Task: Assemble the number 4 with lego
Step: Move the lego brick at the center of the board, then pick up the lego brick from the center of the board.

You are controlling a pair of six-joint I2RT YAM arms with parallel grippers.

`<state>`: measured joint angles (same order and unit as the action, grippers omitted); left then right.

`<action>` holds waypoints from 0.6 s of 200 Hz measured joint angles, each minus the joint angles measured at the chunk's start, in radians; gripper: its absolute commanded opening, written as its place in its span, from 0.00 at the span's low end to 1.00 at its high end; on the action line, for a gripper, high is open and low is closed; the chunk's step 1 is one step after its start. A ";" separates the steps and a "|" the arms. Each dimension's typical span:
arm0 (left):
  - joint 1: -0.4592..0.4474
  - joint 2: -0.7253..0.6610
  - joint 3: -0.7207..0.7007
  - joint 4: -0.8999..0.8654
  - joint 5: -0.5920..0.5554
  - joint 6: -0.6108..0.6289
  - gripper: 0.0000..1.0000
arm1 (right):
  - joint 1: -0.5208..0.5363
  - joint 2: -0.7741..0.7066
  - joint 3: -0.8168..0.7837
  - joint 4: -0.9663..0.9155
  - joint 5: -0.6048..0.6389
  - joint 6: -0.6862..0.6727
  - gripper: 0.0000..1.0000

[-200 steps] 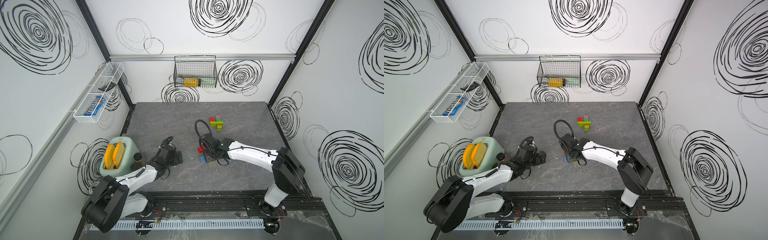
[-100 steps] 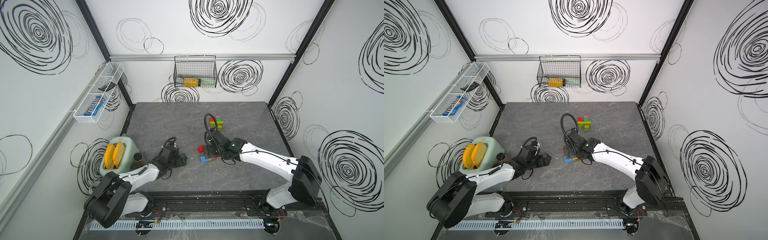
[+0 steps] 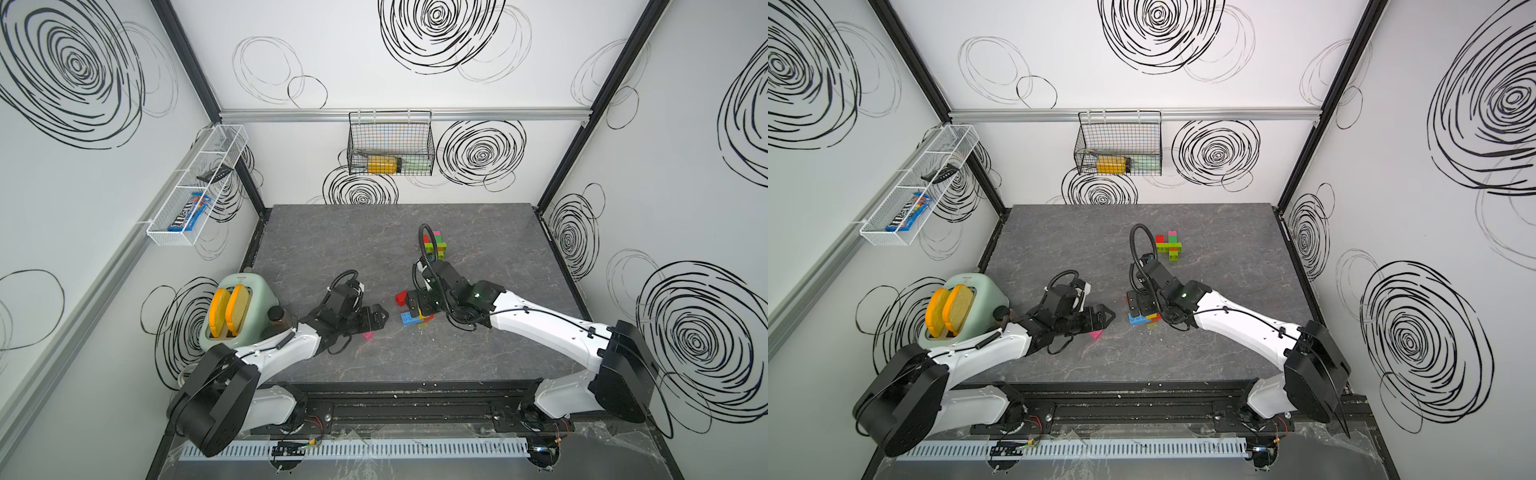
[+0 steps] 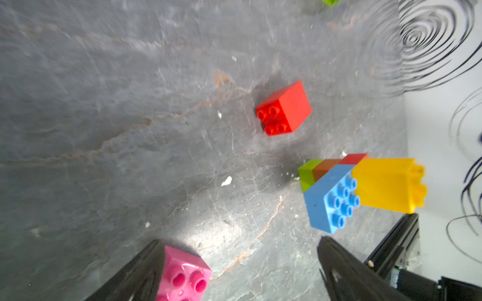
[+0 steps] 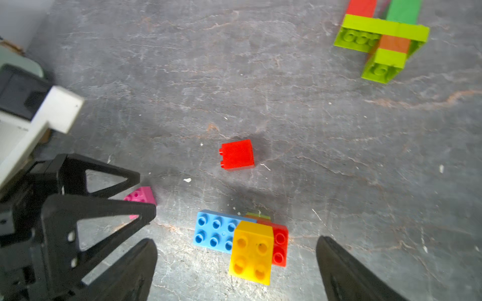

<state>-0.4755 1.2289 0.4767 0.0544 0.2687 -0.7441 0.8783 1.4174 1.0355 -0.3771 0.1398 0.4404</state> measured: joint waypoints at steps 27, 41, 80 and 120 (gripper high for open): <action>0.119 -0.122 0.003 -0.048 -0.029 0.001 0.96 | 0.015 -0.004 -0.043 0.129 -0.122 -0.138 0.97; 0.178 -0.164 0.019 -0.119 -0.073 0.013 0.96 | 0.038 0.006 -0.050 0.174 -0.176 -0.203 0.96; 0.197 -0.151 0.136 -0.312 -0.269 0.047 0.96 | 0.122 0.195 0.084 0.188 -0.225 -0.285 0.90; 0.204 -0.150 0.163 -0.424 -0.412 0.059 0.96 | 0.157 0.447 0.303 0.064 -0.217 -0.228 0.83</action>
<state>-0.2710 1.0790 0.6395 -0.3698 -0.1429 -0.6849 1.0351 1.8641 1.3380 -0.3134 -0.0776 0.2127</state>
